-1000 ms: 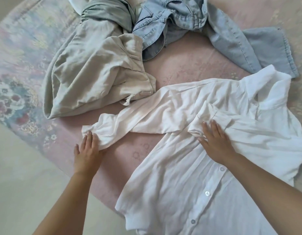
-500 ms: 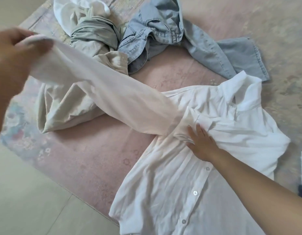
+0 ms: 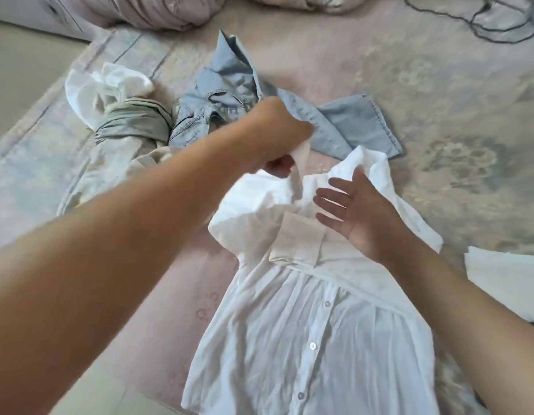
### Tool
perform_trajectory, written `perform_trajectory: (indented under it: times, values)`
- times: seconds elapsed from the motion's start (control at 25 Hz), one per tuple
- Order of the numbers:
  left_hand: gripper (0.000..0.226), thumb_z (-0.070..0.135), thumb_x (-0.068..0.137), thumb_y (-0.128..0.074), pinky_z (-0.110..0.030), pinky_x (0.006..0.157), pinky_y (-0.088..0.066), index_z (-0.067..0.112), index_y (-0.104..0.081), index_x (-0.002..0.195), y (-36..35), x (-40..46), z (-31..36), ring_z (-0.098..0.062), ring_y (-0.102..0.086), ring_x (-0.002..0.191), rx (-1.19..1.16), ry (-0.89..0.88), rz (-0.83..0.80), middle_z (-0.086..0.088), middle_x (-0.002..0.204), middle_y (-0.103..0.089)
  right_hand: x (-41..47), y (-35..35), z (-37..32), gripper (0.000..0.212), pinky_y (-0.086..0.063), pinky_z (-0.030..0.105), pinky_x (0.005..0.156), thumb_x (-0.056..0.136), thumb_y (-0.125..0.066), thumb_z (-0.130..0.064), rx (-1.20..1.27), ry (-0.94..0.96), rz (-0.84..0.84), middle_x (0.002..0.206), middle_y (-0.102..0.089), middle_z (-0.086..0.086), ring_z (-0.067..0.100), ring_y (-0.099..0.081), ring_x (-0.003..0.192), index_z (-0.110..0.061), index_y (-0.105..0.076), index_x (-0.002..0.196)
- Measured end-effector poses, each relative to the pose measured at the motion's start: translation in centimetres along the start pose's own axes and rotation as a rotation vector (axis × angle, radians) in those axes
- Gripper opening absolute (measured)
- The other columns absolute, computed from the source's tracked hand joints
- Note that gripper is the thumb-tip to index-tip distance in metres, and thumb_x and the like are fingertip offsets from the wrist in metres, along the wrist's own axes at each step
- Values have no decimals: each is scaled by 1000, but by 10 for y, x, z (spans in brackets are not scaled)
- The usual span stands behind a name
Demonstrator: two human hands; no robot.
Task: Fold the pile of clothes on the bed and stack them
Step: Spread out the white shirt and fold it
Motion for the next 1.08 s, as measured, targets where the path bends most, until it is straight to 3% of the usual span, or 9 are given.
perform_trajectory:
  times: [0.12,0.24,0.32,0.44,0.56,0.64,0.84,0.96,1.08]
  values:
    - [38,32,99,-41,-26,48,-51,1,-58,85,-105,-23,26,-22,-56,46,-306,51,-323,-14,66,-63,-30,-3,-40,70,-53,39,92,81,-36,-62,72,101,-161,116,-60,18,27,-60,107,-7,-61,118]
    - [66,53,101,-18,-29,61,-50,4,-61,92,-143,-22,20,-23,-58,62,-539,158,-509,-11,73,-61,-33,29,-42,59,-52,44,92,83,-56,-39,83,106,-111,117,-62,18,32,-61,108,-3,-52,130]
    - [71,57,99,-12,-35,72,-51,5,-60,108,-156,-28,22,-24,-59,76,-667,160,-649,-12,87,-60,-38,49,-40,71,-57,36,76,76,-67,-22,76,83,-88,114,-66,15,28,-67,100,-1,-40,139]
    - [77,62,96,-9,-34,76,-50,8,-59,117,-186,-40,24,-21,-57,82,-768,155,-769,-10,96,-56,-49,63,-34,81,-56,28,69,65,-76,-10,-65,102,-110,107,-64,11,16,-69,88,-3,-37,136]
    - [80,64,95,-4,-35,77,-48,12,-60,118,-213,-49,35,-22,-53,92,-797,124,-786,-9,108,-54,-59,99,-31,19,-51,21,52,92,-54,-5,-70,104,111,87,-72,9,16,-69,75,-1,-58,110]
    - [72,59,97,-4,-35,79,-46,19,-58,120,-222,-53,40,-21,-53,95,-838,31,-716,-5,114,-57,-69,138,-30,24,-50,20,45,101,-41,-17,68,51,234,75,-73,7,17,-70,65,-5,-62,100]
    - [51,44,103,-16,-31,97,-41,26,-55,131,-232,-60,-27,-12,-55,112,-487,-65,-367,3,131,-57,-93,253,-25,25,-59,33,65,96,-51,-19,14,2,463,110,-70,7,17,-70,86,-8,-61,116]
    - [47,42,103,-23,-30,116,-20,25,-40,143,-234,-49,-92,-12,-29,141,-59,-94,-243,3,152,-36,-95,294,-1,18,-57,40,73,97,-51,-20,-33,-74,557,113,-68,6,20,-69,88,-15,-62,109]
    - [92,79,76,5,-52,117,5,31,-11,152,-242,-29,-142,-23,7,147,416,-55,-235,3,161,3,-87,316,24,16,-57,35,59,98,-49,-18,5,-107,589,102,-69,1,17,-71,79,-16,-63,105]
Point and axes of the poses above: each hand's wrist, its own x-axis towards the middle knuckle, its own y-axis out of the back of the hand, z = x × y, the point moved 8 cm from there along x, towards the middle knuckle
